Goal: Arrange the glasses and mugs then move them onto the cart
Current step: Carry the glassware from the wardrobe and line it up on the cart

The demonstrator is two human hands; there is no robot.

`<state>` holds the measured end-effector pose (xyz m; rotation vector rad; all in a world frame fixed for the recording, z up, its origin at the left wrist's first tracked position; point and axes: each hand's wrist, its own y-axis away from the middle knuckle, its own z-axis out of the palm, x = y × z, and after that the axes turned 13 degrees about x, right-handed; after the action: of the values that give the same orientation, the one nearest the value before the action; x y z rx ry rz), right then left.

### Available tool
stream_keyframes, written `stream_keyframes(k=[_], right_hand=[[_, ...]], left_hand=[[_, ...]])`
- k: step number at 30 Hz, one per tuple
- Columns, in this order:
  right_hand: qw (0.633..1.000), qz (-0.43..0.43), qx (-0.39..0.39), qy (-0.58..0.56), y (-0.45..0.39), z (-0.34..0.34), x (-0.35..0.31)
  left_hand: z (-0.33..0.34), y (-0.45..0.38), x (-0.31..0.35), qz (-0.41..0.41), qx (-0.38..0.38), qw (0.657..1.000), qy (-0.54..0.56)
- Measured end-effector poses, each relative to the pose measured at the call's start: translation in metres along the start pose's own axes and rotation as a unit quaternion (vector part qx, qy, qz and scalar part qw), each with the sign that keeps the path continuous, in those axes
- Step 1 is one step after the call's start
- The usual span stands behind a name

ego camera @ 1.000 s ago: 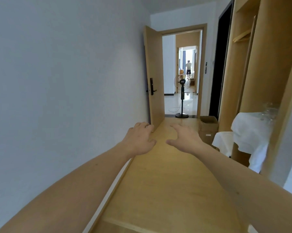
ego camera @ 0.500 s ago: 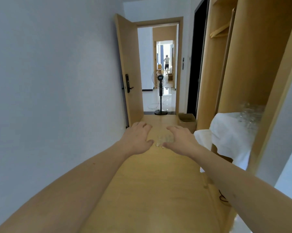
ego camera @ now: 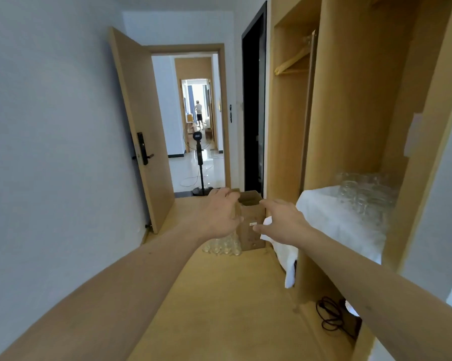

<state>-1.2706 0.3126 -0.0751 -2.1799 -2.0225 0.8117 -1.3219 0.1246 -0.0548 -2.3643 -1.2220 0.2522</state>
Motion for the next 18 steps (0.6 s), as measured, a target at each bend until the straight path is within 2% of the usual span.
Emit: stream_keyframes(k=[9, 14, 18], right_hand=[[0.998, 0.057, 0.009, 0.022, -0.068, 0.041, -0.012], [0.992, 0.109, 0.0, 0.059, -0.095, 0.062, 0.018], [0.988, 0.145, 0.0, 0.062, -0.119, 0.073, 0.05]], left_hand=[[0.056, -0.072, -0.064, 0.059, -0.01, 0.997, 0.047], [0.102, -0.106, -0.071, 0.047, -0.023, 0.994, 0.096], [0.135, -0.137, -0.068, 0.08, -0.035, 0.992, 0.092]])
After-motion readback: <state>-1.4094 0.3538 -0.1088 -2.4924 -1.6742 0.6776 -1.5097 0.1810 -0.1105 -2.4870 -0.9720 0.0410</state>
